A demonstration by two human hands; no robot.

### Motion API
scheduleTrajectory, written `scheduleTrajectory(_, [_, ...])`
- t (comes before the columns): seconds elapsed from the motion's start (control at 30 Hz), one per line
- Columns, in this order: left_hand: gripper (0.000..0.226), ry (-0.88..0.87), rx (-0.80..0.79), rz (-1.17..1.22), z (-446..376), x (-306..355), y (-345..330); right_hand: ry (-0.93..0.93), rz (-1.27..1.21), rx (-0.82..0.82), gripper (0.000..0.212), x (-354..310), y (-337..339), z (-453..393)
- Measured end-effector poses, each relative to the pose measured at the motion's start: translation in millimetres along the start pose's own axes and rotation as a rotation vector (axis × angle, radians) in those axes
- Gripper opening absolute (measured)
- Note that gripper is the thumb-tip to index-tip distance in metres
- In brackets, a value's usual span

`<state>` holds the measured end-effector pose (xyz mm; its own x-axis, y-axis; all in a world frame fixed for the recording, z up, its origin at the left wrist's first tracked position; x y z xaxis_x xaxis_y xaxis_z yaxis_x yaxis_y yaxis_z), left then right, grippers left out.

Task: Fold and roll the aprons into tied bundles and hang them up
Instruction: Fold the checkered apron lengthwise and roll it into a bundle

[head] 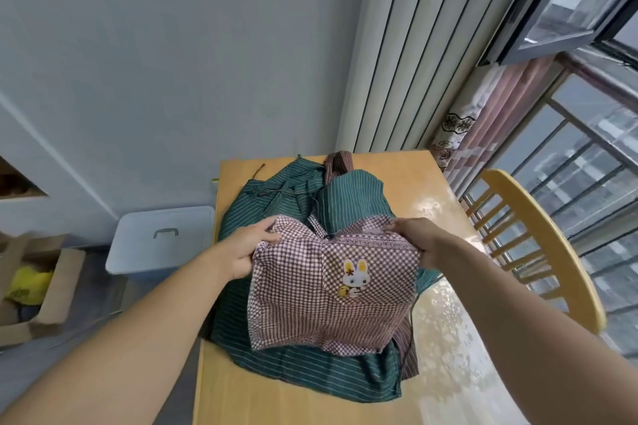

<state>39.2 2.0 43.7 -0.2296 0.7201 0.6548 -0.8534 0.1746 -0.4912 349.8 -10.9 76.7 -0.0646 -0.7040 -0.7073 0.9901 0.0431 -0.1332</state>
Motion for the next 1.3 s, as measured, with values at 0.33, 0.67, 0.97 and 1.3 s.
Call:
scheduleTrajectory(0.33, [0.101,0.266,0.191,-0.197,-31.2,-138.9,75.5,-0.126,0.202,-0.049,0.116,144.6,20.6,-55.9])
scheduleTrajectory(0.67, [0.031,0.361,0.125,-0.522,-15.1,-171.5,89.3,-0.544,0.998,-0.289,0.045,193.9,17.3,-30.4])
scheduleTrajectory(0.97, [0.048,0.417,-0.137,-0.133,3.5,-161.1,58.8,-0.137,-0.149,-0.200,0.042,187.0,13.5,11.9])
scheduleTrajectory(1.3, [0.043,0.518,-0.104,-0.312,43.8,-173.7,41.8,-0.202,0.371,-0.012,0.034,212.5,18.0,59.8])
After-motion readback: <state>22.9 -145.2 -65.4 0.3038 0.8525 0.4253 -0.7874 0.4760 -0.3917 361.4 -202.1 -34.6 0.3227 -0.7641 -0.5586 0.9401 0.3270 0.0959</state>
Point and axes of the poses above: each hand's wrist, its own z-axis away from the middle knuckle, its own y-axis out of the back of the hand, x = y × z, the point moved 1 cm from there along -z, towards the middle knuckle, and after that the axes turned 12 degrees about -x, right-handed, at the moved point
